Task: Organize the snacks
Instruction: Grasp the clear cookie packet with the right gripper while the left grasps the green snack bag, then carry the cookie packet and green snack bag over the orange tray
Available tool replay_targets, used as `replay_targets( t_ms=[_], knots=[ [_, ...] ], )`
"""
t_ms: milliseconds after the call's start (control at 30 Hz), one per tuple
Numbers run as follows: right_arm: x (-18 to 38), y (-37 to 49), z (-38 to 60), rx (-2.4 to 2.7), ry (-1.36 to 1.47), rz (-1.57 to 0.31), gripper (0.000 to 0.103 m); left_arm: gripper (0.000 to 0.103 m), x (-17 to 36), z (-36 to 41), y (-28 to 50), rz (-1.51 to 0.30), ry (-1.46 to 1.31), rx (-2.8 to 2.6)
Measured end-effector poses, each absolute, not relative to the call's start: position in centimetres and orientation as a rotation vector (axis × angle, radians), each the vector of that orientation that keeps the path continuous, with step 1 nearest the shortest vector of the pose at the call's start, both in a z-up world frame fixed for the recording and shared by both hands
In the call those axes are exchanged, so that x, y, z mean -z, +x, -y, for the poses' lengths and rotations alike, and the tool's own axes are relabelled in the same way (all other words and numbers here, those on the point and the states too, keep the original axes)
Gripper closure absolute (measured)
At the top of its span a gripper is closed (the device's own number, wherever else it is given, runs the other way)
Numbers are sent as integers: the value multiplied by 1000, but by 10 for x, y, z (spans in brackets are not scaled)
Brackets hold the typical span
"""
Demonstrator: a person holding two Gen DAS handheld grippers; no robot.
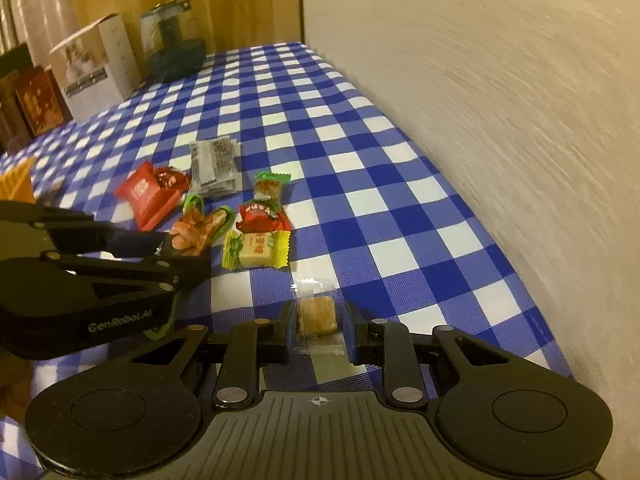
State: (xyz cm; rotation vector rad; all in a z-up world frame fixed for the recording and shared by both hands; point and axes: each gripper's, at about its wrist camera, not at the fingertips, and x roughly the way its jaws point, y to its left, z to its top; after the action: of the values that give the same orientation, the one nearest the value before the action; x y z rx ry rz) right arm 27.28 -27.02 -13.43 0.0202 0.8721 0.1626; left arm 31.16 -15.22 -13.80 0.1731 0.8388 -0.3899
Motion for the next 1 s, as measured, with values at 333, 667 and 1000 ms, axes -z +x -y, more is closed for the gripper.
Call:
replay_targets(
  t_ms=[333,667,1000],
  knots=[
    [136,274,264,-157,-36,-872,78,72,139,147,309,-827,163,370],
    [134,276,266,-148,0,-883,80,77,138,150,303,-826,170,345],
    [113,262,268,-147,106,-834,80,77,123,136,277,-844,107,327]
  ],
)
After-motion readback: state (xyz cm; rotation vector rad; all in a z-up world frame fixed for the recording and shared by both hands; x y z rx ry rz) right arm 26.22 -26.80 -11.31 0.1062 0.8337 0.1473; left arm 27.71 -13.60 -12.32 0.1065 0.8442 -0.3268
